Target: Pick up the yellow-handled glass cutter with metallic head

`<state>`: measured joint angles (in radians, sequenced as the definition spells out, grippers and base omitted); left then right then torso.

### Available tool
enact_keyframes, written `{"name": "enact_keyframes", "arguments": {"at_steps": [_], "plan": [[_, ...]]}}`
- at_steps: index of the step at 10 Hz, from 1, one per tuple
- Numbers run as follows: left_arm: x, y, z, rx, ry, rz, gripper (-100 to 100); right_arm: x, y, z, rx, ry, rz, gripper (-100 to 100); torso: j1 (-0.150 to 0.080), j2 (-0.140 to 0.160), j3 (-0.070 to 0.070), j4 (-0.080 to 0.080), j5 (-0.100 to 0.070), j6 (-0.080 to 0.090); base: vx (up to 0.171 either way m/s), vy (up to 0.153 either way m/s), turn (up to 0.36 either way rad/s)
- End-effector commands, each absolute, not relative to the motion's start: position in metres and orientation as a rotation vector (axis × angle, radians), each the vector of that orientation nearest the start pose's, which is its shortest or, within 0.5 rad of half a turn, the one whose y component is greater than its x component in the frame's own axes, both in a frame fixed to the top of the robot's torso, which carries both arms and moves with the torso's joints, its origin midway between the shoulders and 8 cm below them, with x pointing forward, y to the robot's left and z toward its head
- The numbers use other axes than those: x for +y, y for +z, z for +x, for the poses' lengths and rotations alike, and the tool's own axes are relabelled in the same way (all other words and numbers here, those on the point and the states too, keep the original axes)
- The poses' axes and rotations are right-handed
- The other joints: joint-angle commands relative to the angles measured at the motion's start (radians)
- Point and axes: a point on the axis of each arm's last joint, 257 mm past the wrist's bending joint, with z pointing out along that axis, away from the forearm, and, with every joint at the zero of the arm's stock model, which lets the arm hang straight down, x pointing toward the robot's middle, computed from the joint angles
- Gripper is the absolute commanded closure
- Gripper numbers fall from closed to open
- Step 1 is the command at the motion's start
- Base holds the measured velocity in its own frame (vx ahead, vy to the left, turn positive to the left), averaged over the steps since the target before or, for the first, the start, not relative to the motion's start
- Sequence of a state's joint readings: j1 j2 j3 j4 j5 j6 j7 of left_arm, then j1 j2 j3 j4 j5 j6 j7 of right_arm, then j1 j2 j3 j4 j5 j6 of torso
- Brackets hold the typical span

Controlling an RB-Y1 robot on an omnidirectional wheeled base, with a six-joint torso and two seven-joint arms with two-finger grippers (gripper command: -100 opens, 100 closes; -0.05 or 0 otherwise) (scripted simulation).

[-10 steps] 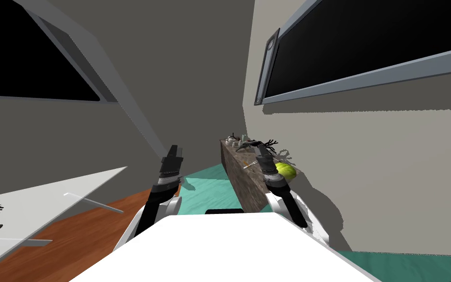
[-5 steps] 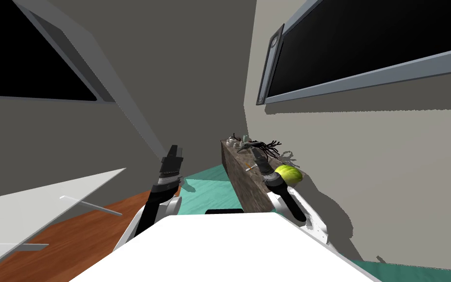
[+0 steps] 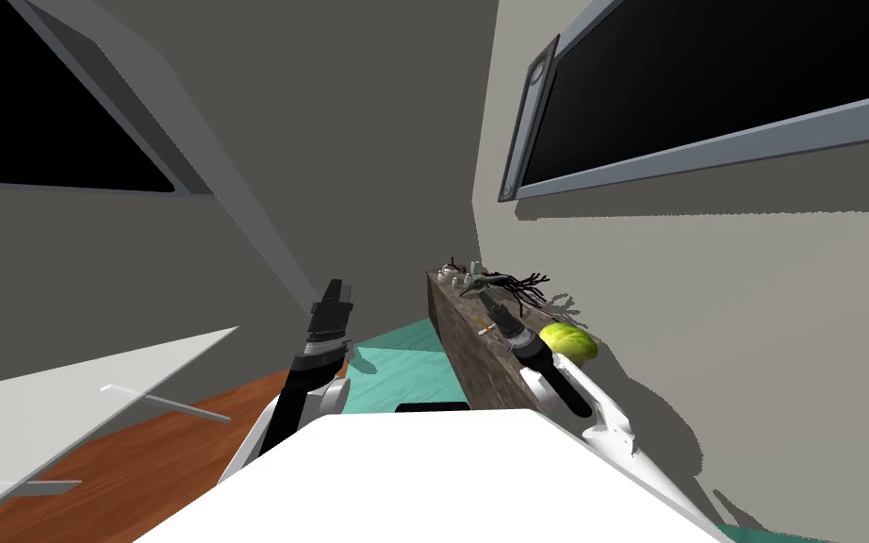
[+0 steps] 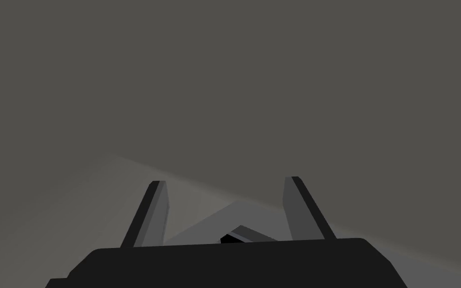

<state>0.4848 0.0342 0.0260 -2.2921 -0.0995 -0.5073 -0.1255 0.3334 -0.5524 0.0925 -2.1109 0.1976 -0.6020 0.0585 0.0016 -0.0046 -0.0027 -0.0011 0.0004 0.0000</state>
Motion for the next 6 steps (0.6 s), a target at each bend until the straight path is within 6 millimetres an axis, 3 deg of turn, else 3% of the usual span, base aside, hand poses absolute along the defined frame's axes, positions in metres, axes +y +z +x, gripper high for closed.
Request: {"name": "enact_keyframes", "arguments": {"at_steps": [1, 2, 6], "plan": [[0.269, 0.035, 0.343, 0.697, -1.109, -0.491, 0, -0.173, -0.032, 0.37, 1.155, 1.191, -0.062, -100, 0.0, 0.0, 0.0, 0.0, 0.0, 0.0, 0.065, 0.043, -0.008], [0.269, 0.035, 0.343, 0.697, -1.109, -0.491, 0, -0.173, -0.034, 0.369, 1.168, 1.186, -0.077, -100, 0.001, 0.0, 0.0, 0.0, 0.0, 0.0, 0.051, 0.041, -0.007], [0.269, 0.035, 0.343, 0.697, -1.109, -0.491, 0, -0.175, -0.071, 0.377, 1.304, 1.121, -0.186, -100, 0.001, 0.0, 0.0, 0.0, 0.0, 0.0, 0.068, 0.039, -0.018]]}}
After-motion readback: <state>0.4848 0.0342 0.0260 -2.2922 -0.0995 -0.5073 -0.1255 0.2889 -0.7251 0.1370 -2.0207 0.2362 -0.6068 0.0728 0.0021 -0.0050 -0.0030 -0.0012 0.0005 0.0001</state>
